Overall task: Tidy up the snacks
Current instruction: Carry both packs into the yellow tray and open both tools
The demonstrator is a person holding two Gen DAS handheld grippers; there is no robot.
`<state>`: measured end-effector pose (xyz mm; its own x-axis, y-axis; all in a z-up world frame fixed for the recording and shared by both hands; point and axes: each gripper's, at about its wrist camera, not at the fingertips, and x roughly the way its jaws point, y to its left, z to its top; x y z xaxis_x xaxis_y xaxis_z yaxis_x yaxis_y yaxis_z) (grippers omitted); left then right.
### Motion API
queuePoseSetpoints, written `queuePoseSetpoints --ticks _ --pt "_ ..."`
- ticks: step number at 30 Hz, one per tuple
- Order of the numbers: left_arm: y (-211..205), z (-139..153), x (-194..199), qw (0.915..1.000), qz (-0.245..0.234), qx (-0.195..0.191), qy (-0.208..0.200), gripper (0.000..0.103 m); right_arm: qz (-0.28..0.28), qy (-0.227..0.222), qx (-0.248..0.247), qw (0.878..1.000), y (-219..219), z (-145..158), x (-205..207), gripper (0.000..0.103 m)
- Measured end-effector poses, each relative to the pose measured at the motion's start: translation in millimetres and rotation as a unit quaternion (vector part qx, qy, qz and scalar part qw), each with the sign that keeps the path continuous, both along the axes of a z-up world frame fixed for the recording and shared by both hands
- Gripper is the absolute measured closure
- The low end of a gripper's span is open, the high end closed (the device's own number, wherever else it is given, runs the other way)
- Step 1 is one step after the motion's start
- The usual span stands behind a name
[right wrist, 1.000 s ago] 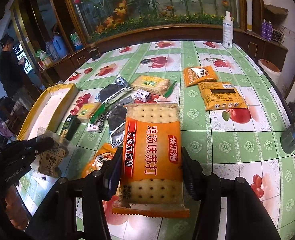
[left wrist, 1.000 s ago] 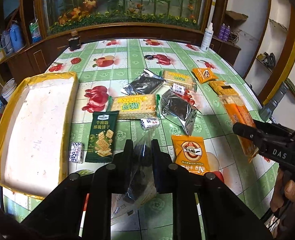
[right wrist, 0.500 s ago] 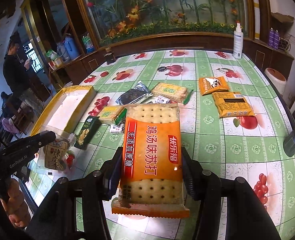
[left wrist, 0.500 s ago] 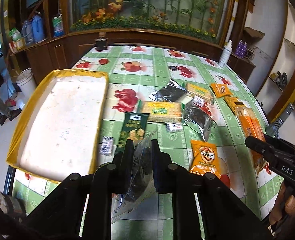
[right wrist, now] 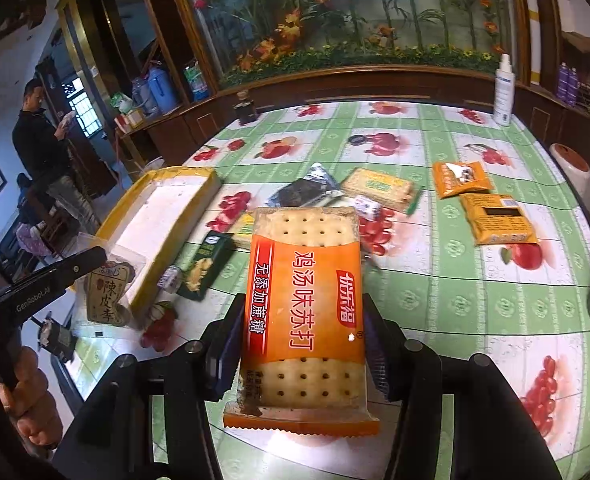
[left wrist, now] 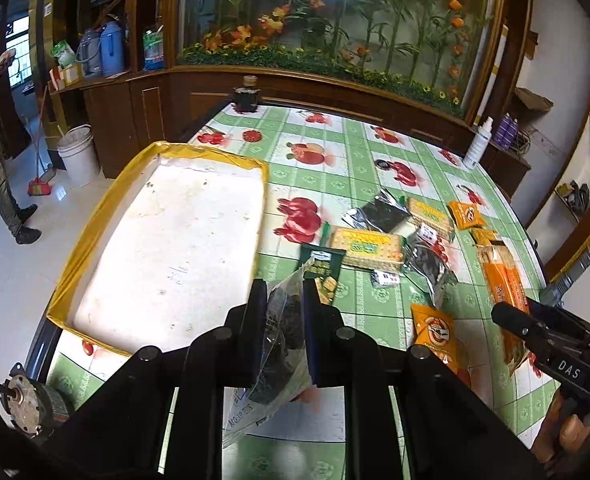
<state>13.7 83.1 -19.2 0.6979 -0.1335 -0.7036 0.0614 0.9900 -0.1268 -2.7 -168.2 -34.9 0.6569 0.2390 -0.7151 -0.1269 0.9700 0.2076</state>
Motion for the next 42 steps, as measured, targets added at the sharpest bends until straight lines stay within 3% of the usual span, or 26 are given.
queuePoseSetpoints --ticks 6,16,26,33,34,36,38,42 --pt "35.3 4.5 8.1 0.9992 0.037 -0.012 -0.005 0.089 0.050 -0.005 0.014 0.999 42.1 5.9 18.5 0.049" --pt "83.1 -4.5 34.4 0.9955 0.092 -0.023 -0.001 0.089 0.155 -0.010 0.030 0.987 154.3 6.2 73.2 0.049" --pt "114.4 -41.4 65.0 0.9917 0.120 -0.030 0.034 0.089 0.200 0.033 0.030 0.979 239.6 -35.2 150.5 0.049" --pt "126.0 -53.3 71.4 0.9913 0.118 -0.035 0.046 0.088 0.211 0.072 0.030 0.974 260.8 -65.8 176.3 0.046" --pt "127.0 -53.6 70.8 0.9909 0.123 -0.030 0.045 0.086 0.207 0.077 0.030 0.975 259.2 -67.4 177.2 0.046" --pt "129.8 -53.1 71.1 0.9899 0.129 -0.031 0.047 0.073 0.202 0.067 0.030 0.977 253.8 -63.7 175.9 0.045" --pt "133.0 -50.0 68.7 0.9892 0.135 -0.038 0.043 0.049 0.195 0.057 0.033 0.979 244.8 -56.2 173.0 0.038" --pt "125.8 -40.7 63.6 0.9898 0.136 -0.030 0.030 0.047 0.179 0.037 0.044 0.982 217.4 -35.8 162.0 0.038"
